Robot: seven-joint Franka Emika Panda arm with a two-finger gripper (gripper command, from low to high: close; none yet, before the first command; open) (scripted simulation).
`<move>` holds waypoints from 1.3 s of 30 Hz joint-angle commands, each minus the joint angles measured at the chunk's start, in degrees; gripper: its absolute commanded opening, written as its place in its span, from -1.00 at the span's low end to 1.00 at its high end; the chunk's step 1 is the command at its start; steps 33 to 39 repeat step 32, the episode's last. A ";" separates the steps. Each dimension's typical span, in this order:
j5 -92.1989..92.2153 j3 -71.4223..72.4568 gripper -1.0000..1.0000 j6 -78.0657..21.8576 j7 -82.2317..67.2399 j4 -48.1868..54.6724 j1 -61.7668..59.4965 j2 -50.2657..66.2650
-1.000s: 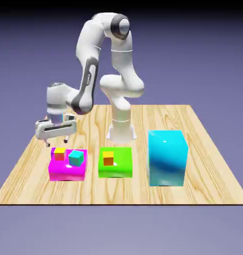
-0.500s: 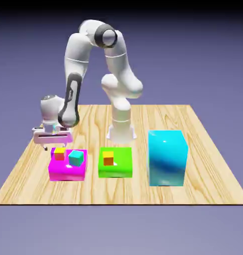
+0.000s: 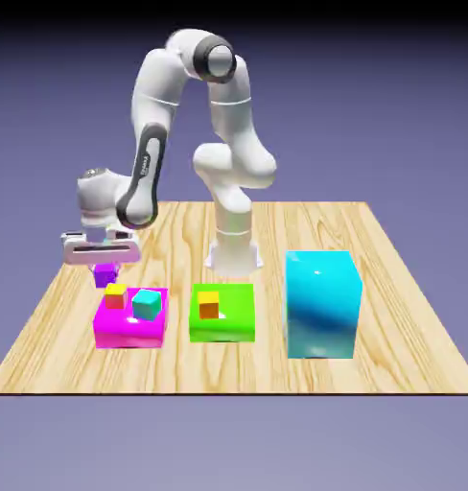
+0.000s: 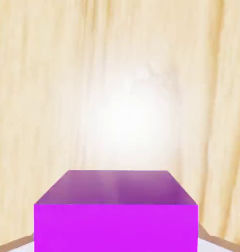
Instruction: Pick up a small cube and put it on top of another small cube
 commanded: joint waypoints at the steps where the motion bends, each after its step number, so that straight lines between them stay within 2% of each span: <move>1: -0.64 1.56 -1.00 -1.20 -2.49 0.69 -0.70 -0.84; 16: -7.69 27.63 -1.00 -19.64 -39.87 7.58 -8.77 -13.30; 21: -7.67 37.12 -1.00 -26.00 -50.42 6.72 -10.19 -16.81; 23: -6.99 37.44 -1.00 -26.12 -49.96 5.80 -9.84 -16.66; 28: -8.60 37.61 -1.00 -14.08 -48.72 2.81 -9.64 -7.52; 29: -8.60 37.61 1.00 -14.07 -48.72 2.81 -9.64 -7.52; 32: -7.93 37.54 1.00 -19.05 -49.23 4.04 -9.72 -11.30; 39: -7.93 37.54 1.00 -19.05 -49.23 4.04 -9.72 -11.30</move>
